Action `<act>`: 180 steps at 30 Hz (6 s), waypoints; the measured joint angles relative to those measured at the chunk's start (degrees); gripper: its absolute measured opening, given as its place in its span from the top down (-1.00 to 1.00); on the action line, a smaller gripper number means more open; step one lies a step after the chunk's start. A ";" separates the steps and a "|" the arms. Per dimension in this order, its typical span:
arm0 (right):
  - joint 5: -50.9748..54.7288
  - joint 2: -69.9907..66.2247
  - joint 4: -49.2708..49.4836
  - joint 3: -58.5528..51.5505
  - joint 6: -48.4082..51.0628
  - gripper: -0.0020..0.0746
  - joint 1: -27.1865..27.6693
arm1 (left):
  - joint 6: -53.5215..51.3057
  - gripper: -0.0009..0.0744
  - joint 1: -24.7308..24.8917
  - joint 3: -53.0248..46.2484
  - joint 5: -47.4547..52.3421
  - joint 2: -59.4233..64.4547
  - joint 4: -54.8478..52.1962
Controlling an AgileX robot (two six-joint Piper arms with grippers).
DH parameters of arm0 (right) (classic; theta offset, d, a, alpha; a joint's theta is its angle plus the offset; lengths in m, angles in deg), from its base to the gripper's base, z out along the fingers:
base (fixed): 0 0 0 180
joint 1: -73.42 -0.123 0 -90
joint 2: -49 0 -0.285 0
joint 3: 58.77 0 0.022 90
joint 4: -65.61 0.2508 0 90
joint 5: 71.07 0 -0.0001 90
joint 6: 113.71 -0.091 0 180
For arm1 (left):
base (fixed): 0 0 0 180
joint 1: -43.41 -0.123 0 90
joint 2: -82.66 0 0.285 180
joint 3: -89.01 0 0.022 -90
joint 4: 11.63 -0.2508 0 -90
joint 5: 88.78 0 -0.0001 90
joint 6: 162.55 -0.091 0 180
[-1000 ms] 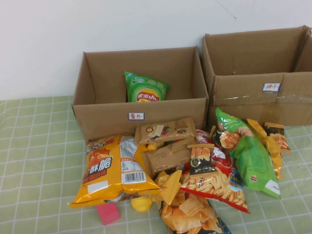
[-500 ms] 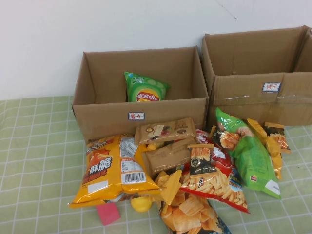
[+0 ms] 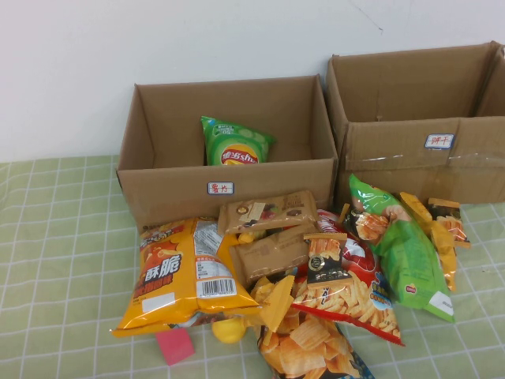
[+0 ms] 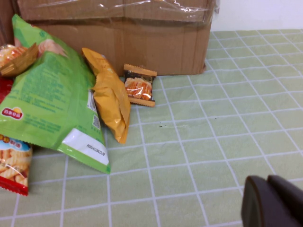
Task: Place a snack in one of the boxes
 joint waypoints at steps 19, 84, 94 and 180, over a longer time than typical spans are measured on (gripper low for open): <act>-40.05 0.00 -0.13 -0.63 -1.68 0.95 0.00 | 0.00 0.98 0.00 -0.39 -32.73 0.00 0.00; 6.92 -46.07 29.33 27.62 30.54 0.95 0.00 | -32.38 -0.83 0.00 42.54 12.30 78.91 45.85; 6.92 -46.07 30.10 27.62 30.81 0.95 0.00 | -35.85 -0.71 0.00 48.43 16.69 93.25 51.10; 6.48 -46.07 33.93 26.33 31.31 0.95 0.00 | -46.32 0.91 -0.36 96.26 19.07 104.89 63.19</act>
